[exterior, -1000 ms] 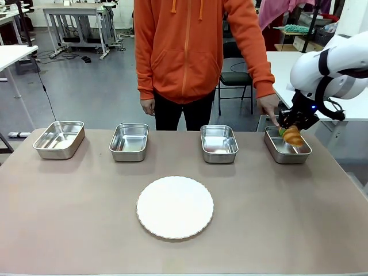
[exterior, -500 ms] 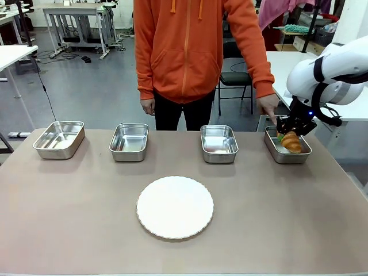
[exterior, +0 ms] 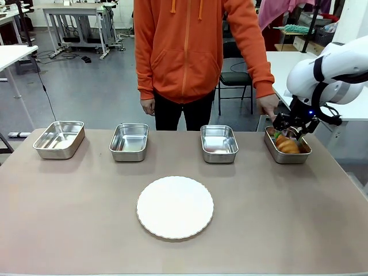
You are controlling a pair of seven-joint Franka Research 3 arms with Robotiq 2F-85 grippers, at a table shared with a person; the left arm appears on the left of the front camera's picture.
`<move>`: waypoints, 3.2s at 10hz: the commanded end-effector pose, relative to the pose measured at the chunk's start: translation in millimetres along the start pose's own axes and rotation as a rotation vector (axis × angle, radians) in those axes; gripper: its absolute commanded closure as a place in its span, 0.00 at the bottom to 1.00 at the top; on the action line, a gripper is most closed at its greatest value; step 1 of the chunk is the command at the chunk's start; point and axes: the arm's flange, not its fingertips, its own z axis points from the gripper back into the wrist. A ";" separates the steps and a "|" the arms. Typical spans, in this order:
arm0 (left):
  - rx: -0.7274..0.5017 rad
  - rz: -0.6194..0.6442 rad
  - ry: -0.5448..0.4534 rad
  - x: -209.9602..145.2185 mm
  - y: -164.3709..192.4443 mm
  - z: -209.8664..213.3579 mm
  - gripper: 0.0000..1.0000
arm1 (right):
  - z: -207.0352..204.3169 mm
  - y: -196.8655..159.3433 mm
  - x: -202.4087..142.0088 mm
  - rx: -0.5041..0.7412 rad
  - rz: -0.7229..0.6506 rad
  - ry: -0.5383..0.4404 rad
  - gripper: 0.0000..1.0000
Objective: Place the bread in the container.
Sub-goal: Place the Butter Roll into the Airtight Container indicated by the human.
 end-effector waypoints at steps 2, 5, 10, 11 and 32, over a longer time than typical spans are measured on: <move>-0.007 -0.014 -0.015 0.5 -1.9 1.6 0.00 | 0.0 0.0 0.0 0.000 0.000 0.000 0.00; -0.007 -0.014 -0.015 0.5 -1.9 1.6 0.00 | 0.0 0.0 0.0 0.000 0.000 0.000 0.00; -0.007 -0.014 -0.015 0.5 -1.9 1.6 0.00 | 0.0 0.0 0.0 0.000 0.000 0.000 0.00; -0.007 -0.014 -0.015 0.5 -1.9 1.6 0.00 | 0.0 0.0 0.0 0.000 0.000 0.000 0.00; -0.007 -0.014 -0.015 0.5 -1.9 1.6 0.00 | 48.4 170.8 -211.9 -0.166 0.211 -0.136 0.00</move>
